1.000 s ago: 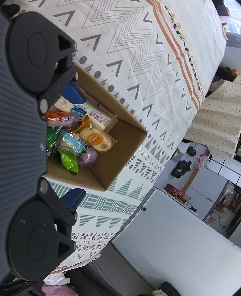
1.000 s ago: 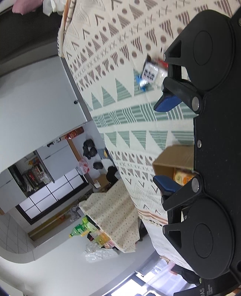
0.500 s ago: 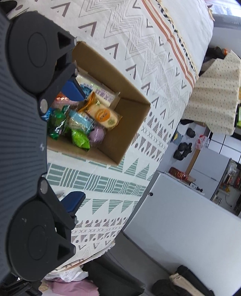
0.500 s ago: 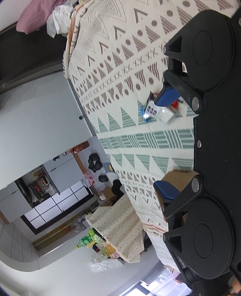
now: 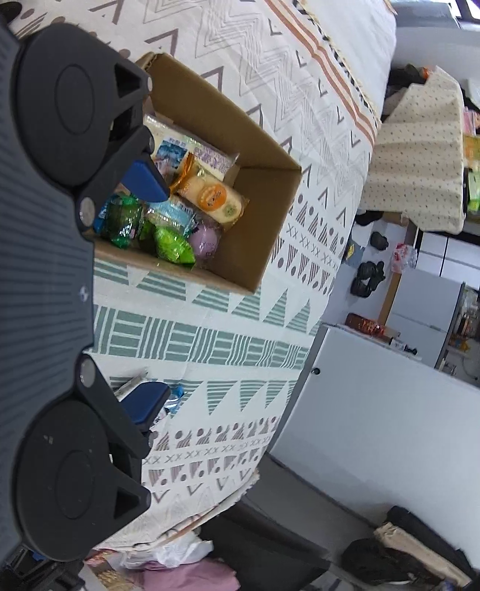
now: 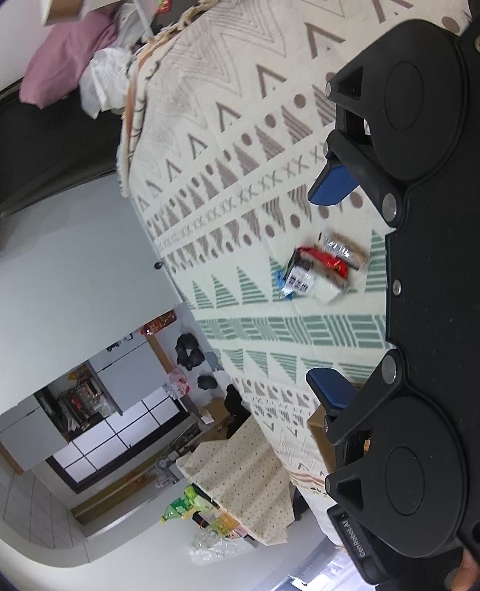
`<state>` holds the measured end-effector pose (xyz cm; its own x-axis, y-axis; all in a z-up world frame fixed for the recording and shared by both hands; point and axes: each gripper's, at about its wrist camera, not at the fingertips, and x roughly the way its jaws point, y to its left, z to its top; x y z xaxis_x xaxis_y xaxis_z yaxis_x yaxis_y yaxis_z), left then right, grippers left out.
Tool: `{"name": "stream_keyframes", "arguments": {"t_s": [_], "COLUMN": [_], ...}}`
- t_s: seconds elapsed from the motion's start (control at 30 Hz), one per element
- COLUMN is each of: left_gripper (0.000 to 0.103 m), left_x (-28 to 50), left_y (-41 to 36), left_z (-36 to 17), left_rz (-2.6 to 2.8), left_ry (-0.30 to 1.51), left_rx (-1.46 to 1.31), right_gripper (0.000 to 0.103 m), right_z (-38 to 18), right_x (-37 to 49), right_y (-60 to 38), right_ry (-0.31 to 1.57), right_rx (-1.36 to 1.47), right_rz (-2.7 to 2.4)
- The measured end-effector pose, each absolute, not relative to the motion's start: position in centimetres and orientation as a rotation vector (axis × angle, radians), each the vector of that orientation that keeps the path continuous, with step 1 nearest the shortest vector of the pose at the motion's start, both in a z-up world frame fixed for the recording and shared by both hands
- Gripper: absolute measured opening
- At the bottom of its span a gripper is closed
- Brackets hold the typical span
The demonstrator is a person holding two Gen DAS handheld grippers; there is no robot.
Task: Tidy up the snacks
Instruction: 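Withdraw both open grippers from the box toward the remaining snacks, then grasp the white cake package with the left gripper while the right gripper grasps the clear stick packet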
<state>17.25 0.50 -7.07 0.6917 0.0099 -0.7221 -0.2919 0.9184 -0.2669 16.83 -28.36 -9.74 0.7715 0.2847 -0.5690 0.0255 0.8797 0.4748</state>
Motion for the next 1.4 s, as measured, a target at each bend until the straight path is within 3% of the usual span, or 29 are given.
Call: {"name": "stream_keyframes", "arguments": {"t_s": [0.5,0.67,0.9,1.4], "left_gripper": [0.102,0.1,0.1,0.092], "left_x": [20.4,21.8,23.7,26.4], "left_y": [-4.3,-5.1,-6.4,-7.4], "left_z": [-8.8,-9.6,-10.9,-13.4], "left_rz": [0.071,0.031,0.004,-0.014], "left_ry": [0.841,0.858,0.869,0.894], "left_rx": [-0.207,-0.187,-0.146,-0.179], "right_gripper": [0.094,0.077,0.067,0.062], "right_z": [-14.8,-16.4,-18.6,-20.6], "right_x": [18.2,19.4,21.3,24.5], "right_y": [-30.7,-30.4,-30.1,-27.8], "right_ry": [0.752,0.791,0.847,0.876], "right_rx": [0.593,0.616,0.667,0.624], "right_rz": [0.155,0.16,0.18,0.187]}}
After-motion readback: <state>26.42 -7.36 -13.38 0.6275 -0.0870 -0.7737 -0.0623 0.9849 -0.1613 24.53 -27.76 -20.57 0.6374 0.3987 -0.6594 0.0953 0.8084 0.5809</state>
